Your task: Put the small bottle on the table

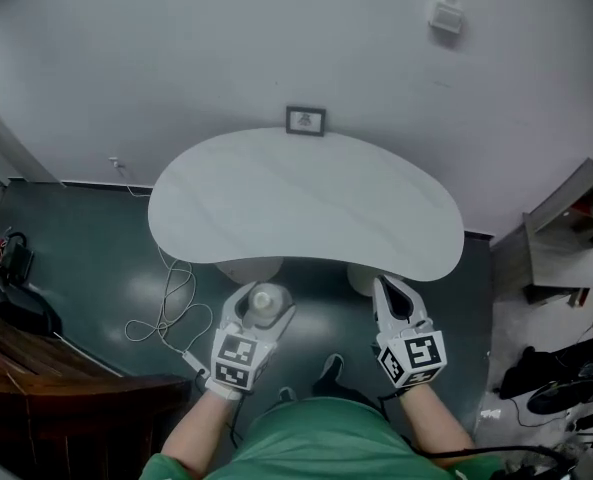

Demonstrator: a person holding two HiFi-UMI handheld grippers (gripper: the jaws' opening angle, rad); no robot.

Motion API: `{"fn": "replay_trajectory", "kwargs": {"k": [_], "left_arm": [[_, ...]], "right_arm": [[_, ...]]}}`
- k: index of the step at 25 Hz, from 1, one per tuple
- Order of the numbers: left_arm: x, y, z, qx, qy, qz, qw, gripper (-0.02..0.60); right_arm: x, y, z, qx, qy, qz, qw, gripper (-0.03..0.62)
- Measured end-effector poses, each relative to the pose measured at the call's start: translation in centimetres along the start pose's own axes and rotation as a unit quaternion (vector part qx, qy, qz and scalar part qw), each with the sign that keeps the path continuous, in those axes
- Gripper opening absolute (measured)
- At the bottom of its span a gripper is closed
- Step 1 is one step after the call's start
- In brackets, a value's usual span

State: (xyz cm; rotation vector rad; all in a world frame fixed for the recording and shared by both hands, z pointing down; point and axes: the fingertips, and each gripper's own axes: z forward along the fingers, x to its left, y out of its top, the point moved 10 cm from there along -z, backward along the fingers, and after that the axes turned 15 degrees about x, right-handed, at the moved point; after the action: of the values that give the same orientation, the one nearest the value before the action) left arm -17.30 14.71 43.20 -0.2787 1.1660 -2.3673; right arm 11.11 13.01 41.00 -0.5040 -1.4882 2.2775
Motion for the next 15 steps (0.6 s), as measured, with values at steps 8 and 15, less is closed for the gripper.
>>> {"fn": "replay_trajectory", "kwargs": {"k": [8,15], "left_arm": [[-0.4,2.7,2.9,0.008,0.033,-0.015,0.9993,0.344],[-1.4,4.3,4.7,0.009,0.04,-0.016,0.999,0.344]], "right_arm": [[-4.2,1.2,2.3,-0.004,0.029,0.001,1.0,0.003],[-6.8,1.7,3.0,-0.008,0.037,0.004,0.999,0.003]]}}
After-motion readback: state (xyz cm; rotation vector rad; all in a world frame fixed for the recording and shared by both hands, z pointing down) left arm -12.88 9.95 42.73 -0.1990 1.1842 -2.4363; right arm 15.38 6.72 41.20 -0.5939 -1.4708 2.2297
